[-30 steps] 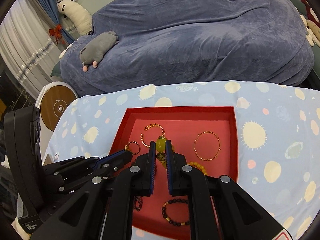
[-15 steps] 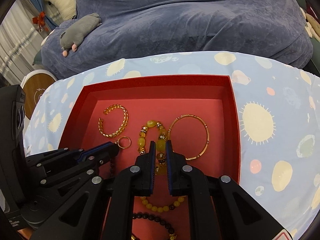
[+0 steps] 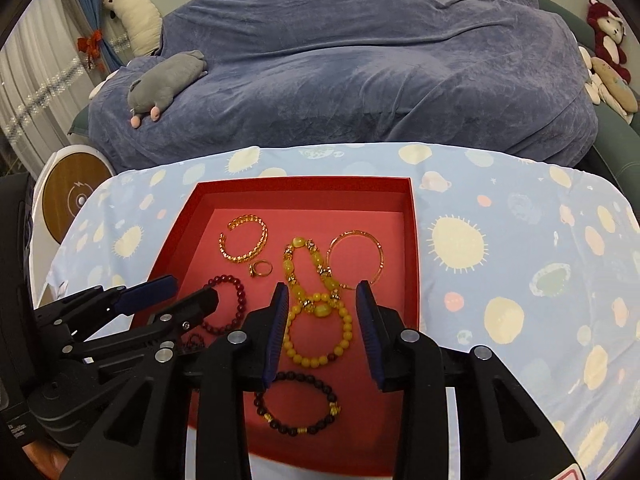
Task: Organize jewelry
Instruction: 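Withdraw both open tools from the box toward the gold hoop earrings, then grasp one gold hoop earring with the left tool while the right tool grasps the other, then carry both hoop earrings into the red box and open both tools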
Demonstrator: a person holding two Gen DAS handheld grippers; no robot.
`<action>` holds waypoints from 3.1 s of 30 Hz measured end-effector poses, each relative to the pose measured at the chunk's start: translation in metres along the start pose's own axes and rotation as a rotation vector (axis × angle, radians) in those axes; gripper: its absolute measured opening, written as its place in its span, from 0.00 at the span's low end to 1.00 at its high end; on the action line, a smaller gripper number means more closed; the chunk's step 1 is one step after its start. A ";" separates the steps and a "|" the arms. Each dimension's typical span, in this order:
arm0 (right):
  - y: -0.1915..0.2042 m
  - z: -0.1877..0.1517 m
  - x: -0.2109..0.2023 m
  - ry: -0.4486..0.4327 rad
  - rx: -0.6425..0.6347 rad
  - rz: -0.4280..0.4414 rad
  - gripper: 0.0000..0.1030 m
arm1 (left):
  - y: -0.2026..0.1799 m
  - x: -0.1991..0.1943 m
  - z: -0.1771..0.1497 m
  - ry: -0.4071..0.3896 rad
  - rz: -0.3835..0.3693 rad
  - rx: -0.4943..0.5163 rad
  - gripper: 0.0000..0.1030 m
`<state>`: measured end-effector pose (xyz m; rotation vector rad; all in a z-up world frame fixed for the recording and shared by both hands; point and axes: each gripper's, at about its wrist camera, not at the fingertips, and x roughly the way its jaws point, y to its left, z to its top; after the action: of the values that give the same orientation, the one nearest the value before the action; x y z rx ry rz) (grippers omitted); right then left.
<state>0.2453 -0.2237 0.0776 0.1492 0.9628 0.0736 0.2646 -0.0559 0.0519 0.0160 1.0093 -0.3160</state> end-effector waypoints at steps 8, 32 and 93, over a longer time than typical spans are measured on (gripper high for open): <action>-0.003 -0.049 -0.045 0.000 0.009 -0.028 0.34 | 0.007 -0.050 -0.046 -0.021 0.025 -0.026 0.41; -0.031 -0.148 -0.037 0.134 0.088 -0.093 0.34 | 0.019 -0.035 -0.142 0.097 0.075 -0.058 0.41; 0.007 -0.108 -0.060 0.042 0.034 -0.004 0.17 | 0.000 -0.070 -0.097 0.029 0.032 -0.034 0.17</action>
<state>0.1223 -0.2148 0.0663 0.1776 1.0066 0.0566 0.1499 -0.0232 0.0578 0.0055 1.0422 -0.2698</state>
